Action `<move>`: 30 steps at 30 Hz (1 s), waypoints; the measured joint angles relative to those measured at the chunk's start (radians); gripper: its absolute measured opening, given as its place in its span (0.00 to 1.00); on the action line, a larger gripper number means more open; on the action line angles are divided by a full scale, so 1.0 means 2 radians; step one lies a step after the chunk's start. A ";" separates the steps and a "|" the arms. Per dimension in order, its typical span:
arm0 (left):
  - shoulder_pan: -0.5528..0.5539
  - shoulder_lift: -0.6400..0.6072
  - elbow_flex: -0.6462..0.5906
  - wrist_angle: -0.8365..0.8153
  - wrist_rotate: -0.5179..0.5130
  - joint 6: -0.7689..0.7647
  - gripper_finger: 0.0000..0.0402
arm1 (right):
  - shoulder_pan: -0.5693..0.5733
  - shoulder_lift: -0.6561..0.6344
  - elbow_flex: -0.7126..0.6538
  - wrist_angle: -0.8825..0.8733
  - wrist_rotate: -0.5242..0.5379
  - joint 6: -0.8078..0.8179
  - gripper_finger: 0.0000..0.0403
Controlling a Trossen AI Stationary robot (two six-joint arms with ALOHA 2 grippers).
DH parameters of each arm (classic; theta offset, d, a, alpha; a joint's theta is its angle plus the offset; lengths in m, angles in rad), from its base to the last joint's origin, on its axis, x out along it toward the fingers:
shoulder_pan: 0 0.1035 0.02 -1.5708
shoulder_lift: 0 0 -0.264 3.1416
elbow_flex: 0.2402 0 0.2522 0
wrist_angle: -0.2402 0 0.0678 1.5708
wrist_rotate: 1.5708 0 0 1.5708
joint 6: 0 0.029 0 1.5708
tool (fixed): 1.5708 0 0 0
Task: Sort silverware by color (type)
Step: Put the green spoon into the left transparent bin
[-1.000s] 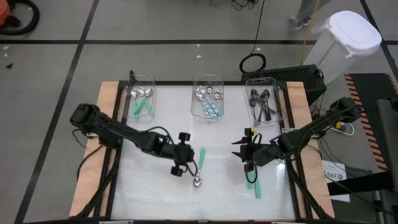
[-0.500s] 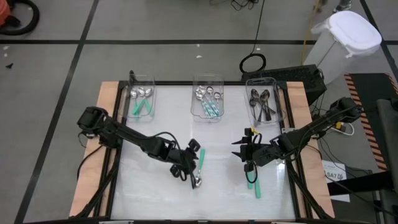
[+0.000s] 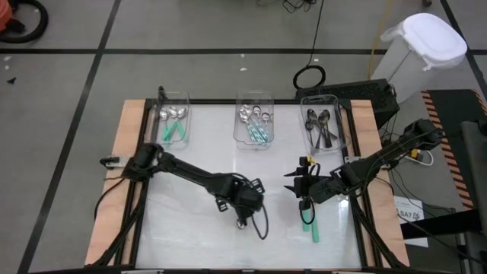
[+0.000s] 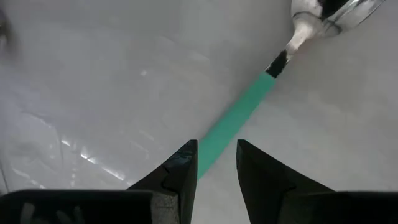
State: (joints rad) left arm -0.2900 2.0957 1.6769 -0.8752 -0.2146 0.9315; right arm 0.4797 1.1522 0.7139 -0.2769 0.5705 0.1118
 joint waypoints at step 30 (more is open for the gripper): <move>0.014 0.113 0.125 -0.112 0.027 0.165 0.28 | 0.000 0.000 0.000 -0.055 -0.052 0.017 0.42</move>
State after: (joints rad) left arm -0.2619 2.3226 1.9274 -1.0982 -0.1612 1.2622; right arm 0.4797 1.1522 0.7139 -0.3862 0.4660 0.1455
